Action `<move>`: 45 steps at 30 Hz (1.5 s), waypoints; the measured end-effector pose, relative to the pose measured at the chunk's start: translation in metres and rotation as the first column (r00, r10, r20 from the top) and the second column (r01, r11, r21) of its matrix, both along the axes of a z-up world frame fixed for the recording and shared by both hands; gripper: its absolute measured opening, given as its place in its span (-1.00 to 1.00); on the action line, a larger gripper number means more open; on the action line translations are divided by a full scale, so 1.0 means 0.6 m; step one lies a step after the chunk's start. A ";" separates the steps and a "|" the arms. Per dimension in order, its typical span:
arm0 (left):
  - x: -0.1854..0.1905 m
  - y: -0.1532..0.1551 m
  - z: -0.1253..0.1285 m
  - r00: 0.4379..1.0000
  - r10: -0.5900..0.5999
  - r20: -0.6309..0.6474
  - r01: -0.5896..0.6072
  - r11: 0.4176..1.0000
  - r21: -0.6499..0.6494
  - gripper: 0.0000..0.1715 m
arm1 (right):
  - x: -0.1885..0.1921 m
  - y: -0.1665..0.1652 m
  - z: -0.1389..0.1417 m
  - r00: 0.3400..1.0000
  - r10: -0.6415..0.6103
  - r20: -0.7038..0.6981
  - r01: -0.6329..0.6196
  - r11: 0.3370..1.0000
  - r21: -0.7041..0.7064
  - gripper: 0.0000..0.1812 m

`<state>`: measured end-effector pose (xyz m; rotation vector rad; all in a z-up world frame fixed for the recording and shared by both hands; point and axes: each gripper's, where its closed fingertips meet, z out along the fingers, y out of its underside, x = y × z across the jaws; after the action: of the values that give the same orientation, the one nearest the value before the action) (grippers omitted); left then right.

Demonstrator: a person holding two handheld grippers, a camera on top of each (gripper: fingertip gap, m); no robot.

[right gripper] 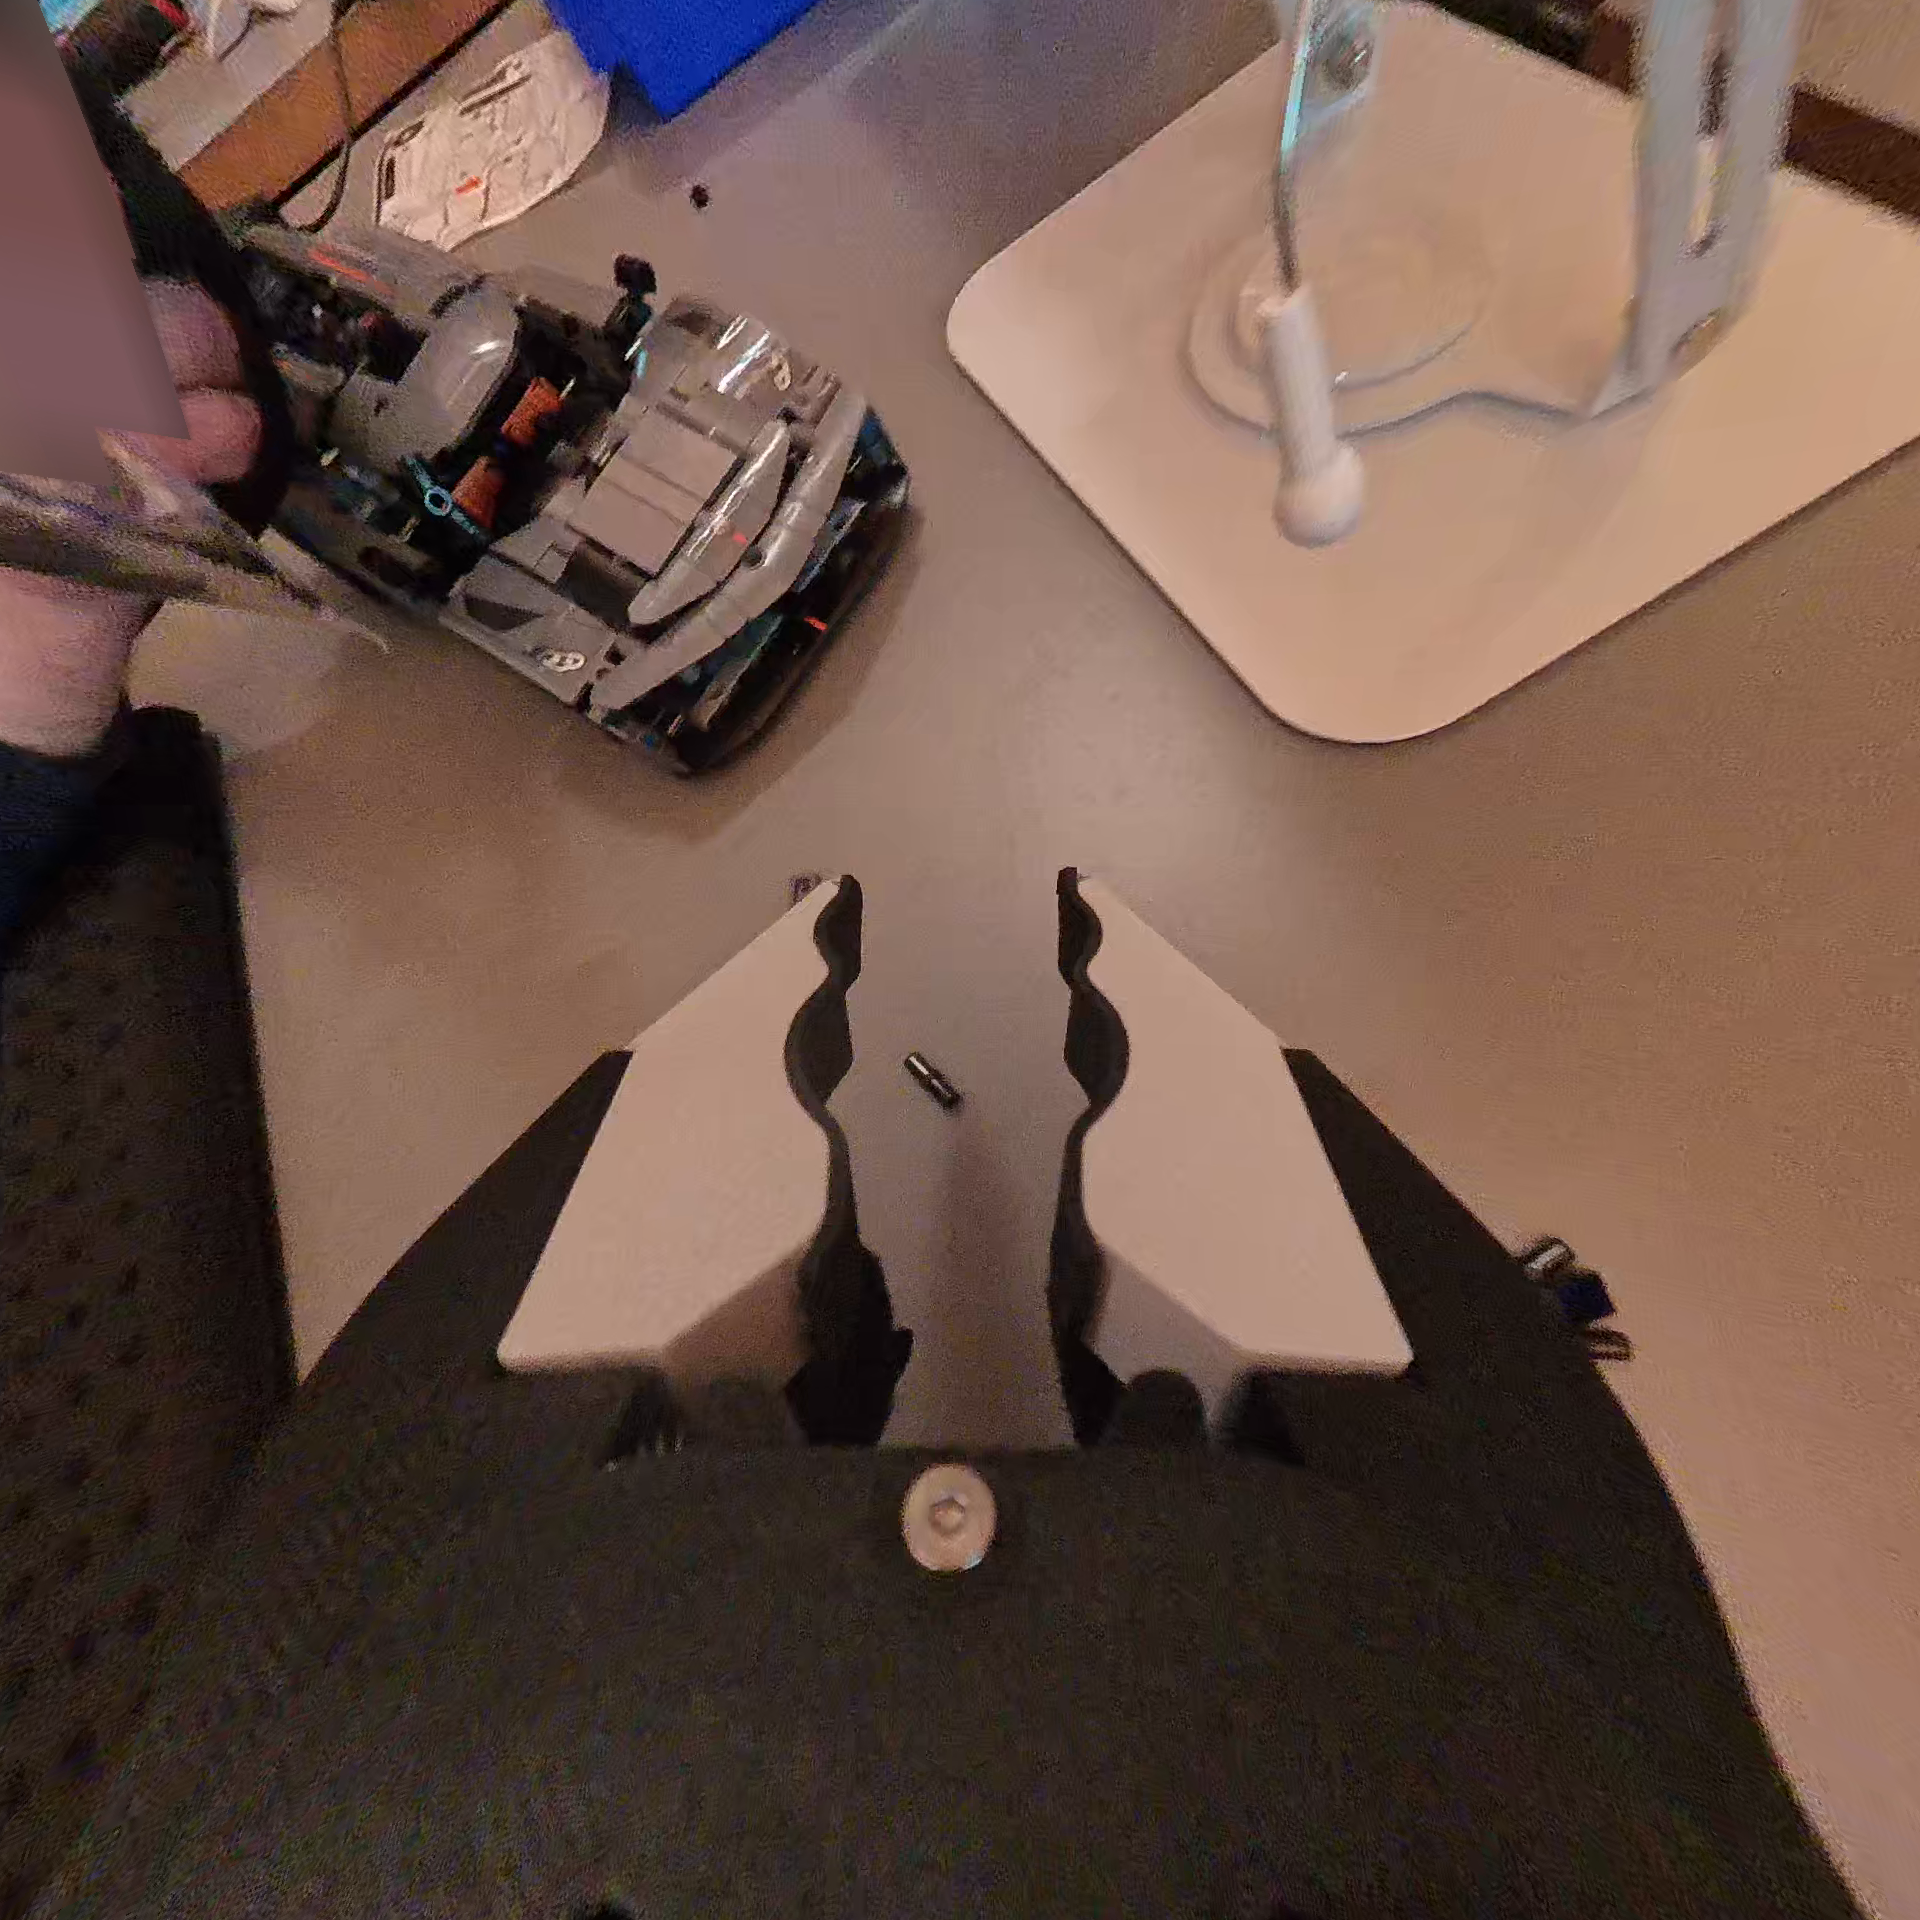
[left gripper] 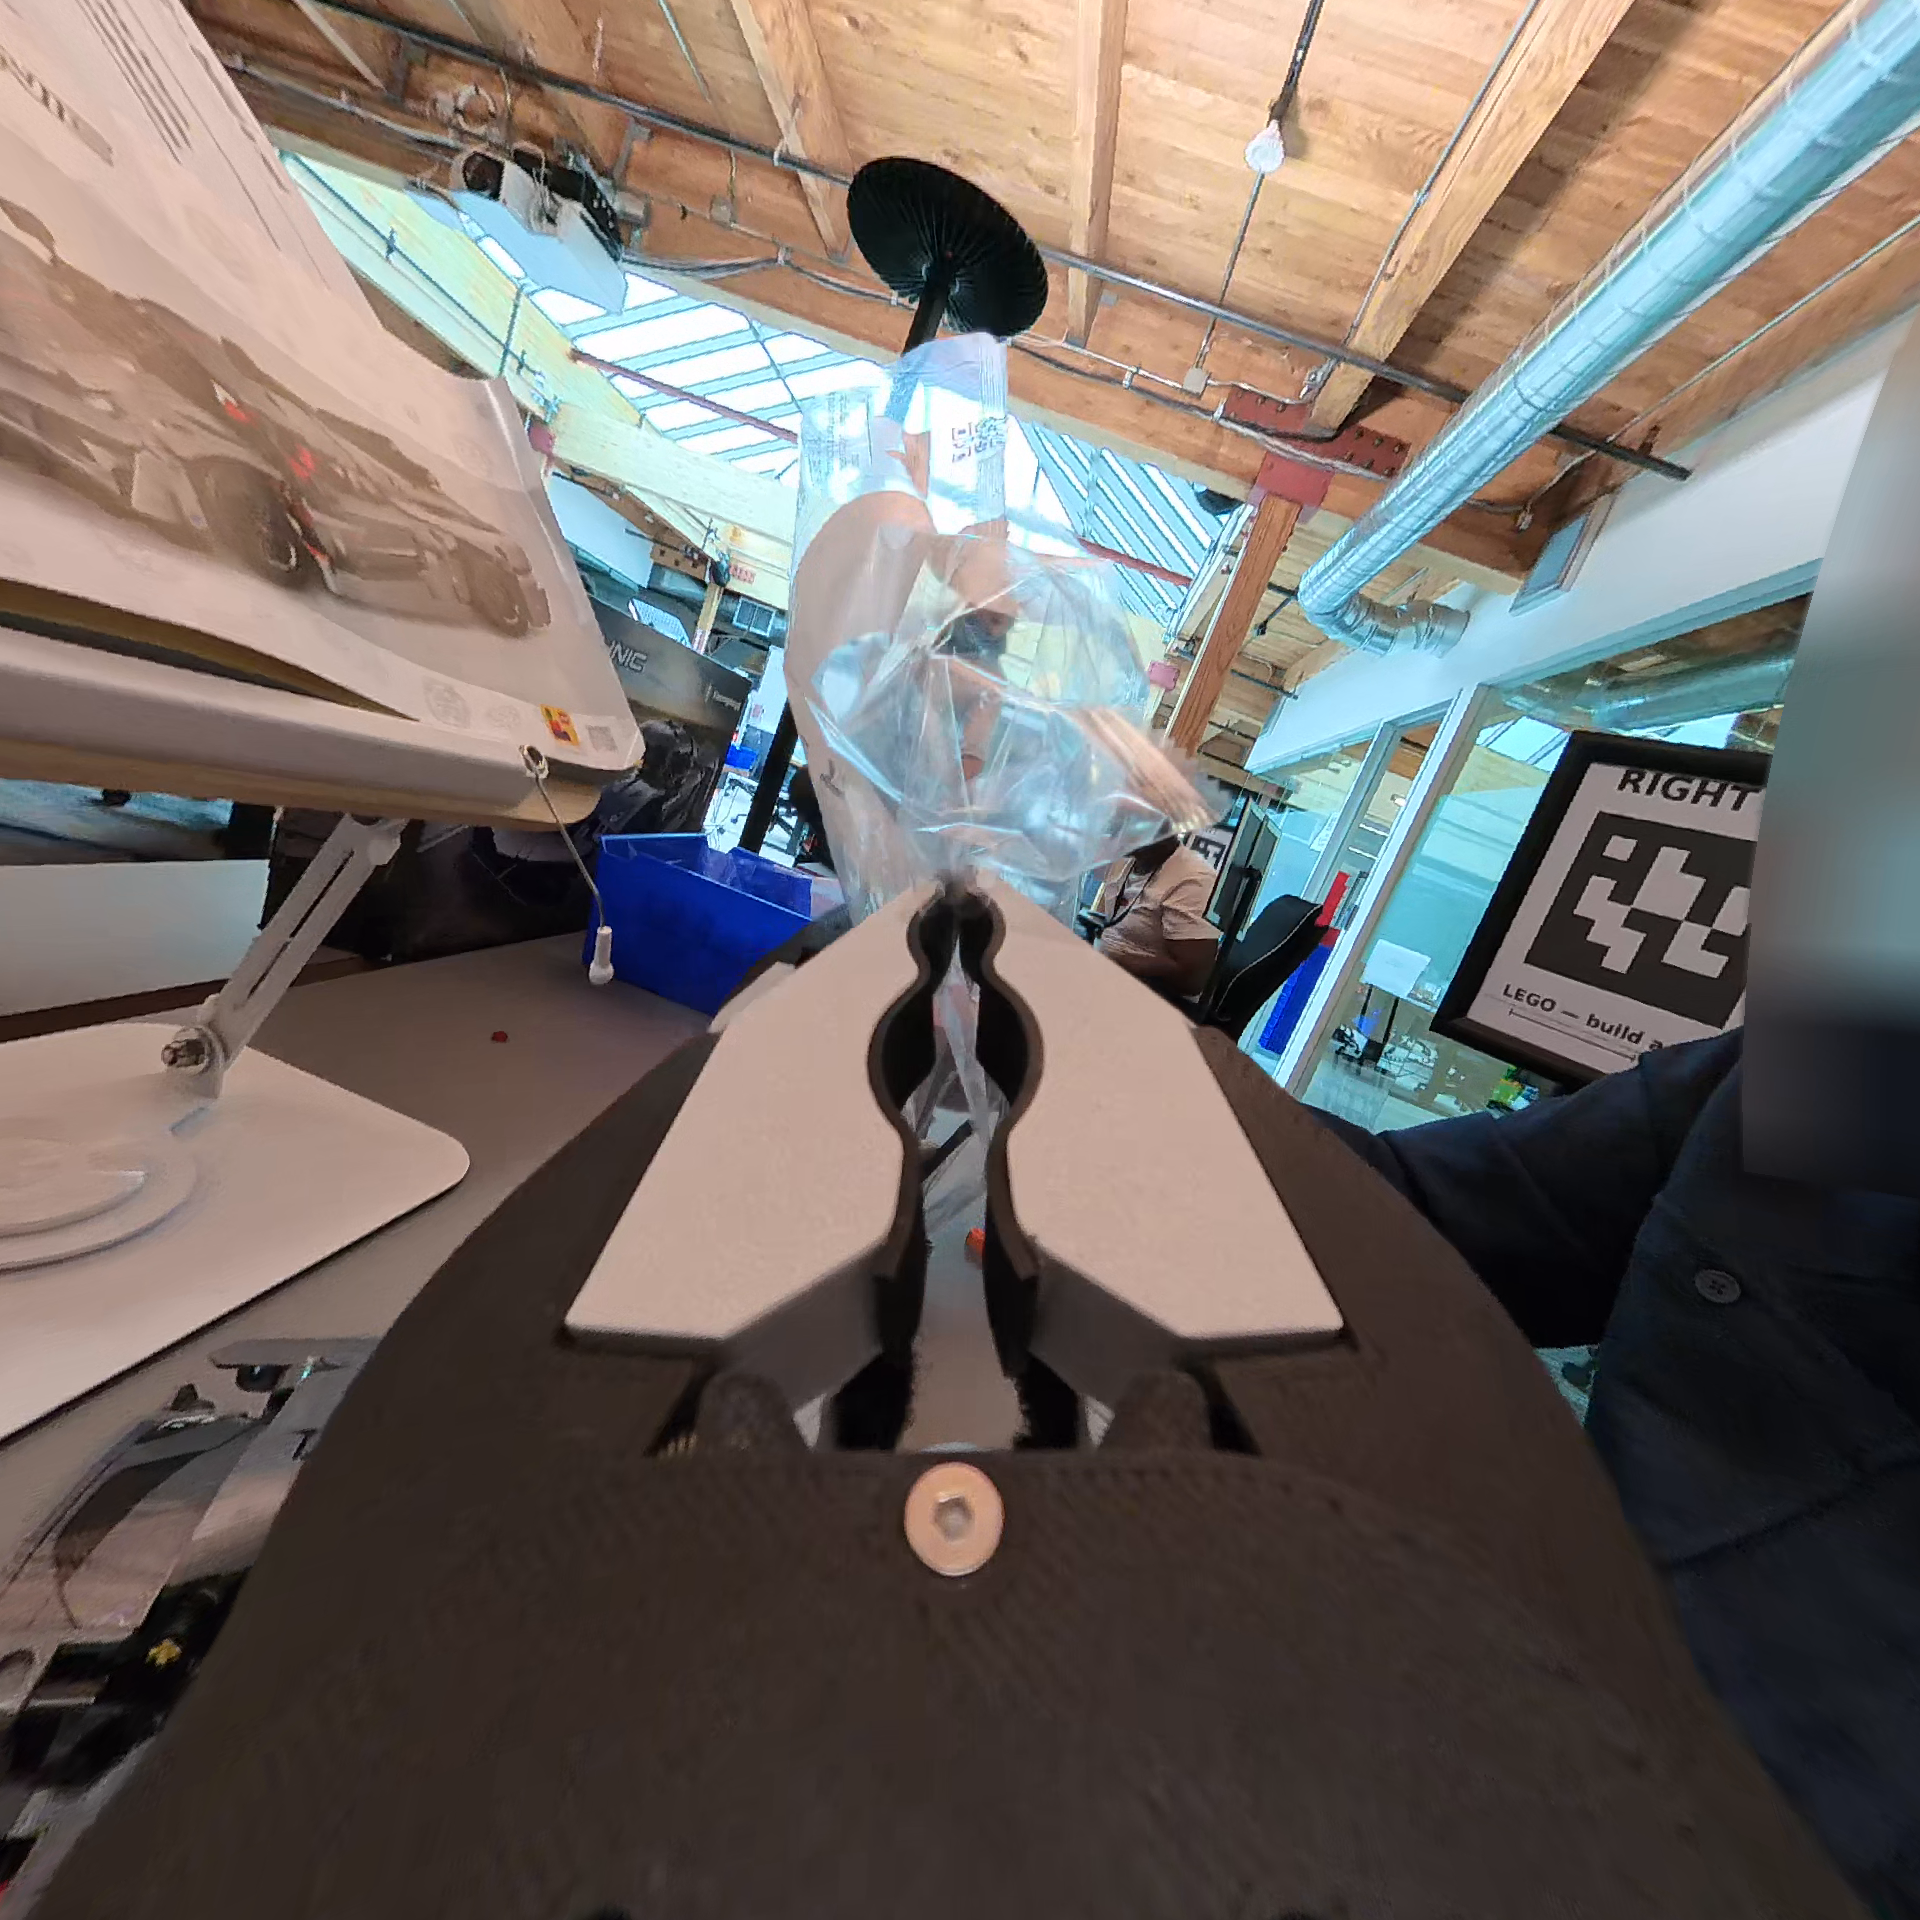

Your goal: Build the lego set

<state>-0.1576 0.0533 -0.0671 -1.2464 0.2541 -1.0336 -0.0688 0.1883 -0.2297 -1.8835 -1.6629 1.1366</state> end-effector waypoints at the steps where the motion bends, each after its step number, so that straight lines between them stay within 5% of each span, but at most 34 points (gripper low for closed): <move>1: -0.001 0.000 0.001 1.000 0.003 0.001 -0.003 1.000 0.002 -1.00 | -0.003 -0.015 -0.013 0.999 0.038 0.021 -0.038 0.999 0.016 -0.60; 7: 0.000 0.000 -0.002 1.000 0.003 -0.001 -0.003 1.000 -0.004 -1.00 | -0.036 -0.085 -0.070 0.963 0.180 0.202 -0.217 0.959 0.179 -0.73; 16: -0.001 -0.002 0.001 1.000 0.001 0.005 -0.001 1.000 0.001 -1.00 | -0.032 -0.083 -0.069 0.964 0.161 0.213 -0.196 0.969 0.153 -0.95; 19: -0.001 -0.002 0.000 1.000 -0.003 0.008 0.003 1.000 -0.001 -1.00 | -0.012 -0.054 -0.021 0.985 0.105 0.137 -0.125 0.981 0.147 -0.99; 25: 0.001 -0.001 -0.001 1.000 -0.014 0.012 0.014 1.000 -0.002 -1.00 | 0.056 0.015 0.154 0.994 -0.014 -0.112 0.031 0.988 0.153 -0.99; 34: 0.011 0.005 -0.013 0.999 -0.032 -0.008 0.032 0.999 -0.029 -1.00 | 0.087 -0.022 0.379 0.935 0.082 -0.346 0.004 0.970 0.241 -0.99; 38: 0.020 0.008 -0.018 0.998 -0.051 -0.021 0.051 0.998 -0.037 -1.00 | 0.049 -0.070 0.394 0.940 0.180 -0.291 -0.094 0.953 0.288 -0.99; 45: 0.025 0.005 -0.017 0.997 -0.066 -0.026 0.065 0.997 -0.030 -1.00 | -0.002 -0.092 0.334 0.964 0.211 -0.164 -0.170 0.957 0.234 -0.87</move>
<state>-0.1424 0.0563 -0.0771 -1.2865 0.3032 -1.0805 -0.0698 0.1329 -0.0293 -1.4607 -1.8100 1.1139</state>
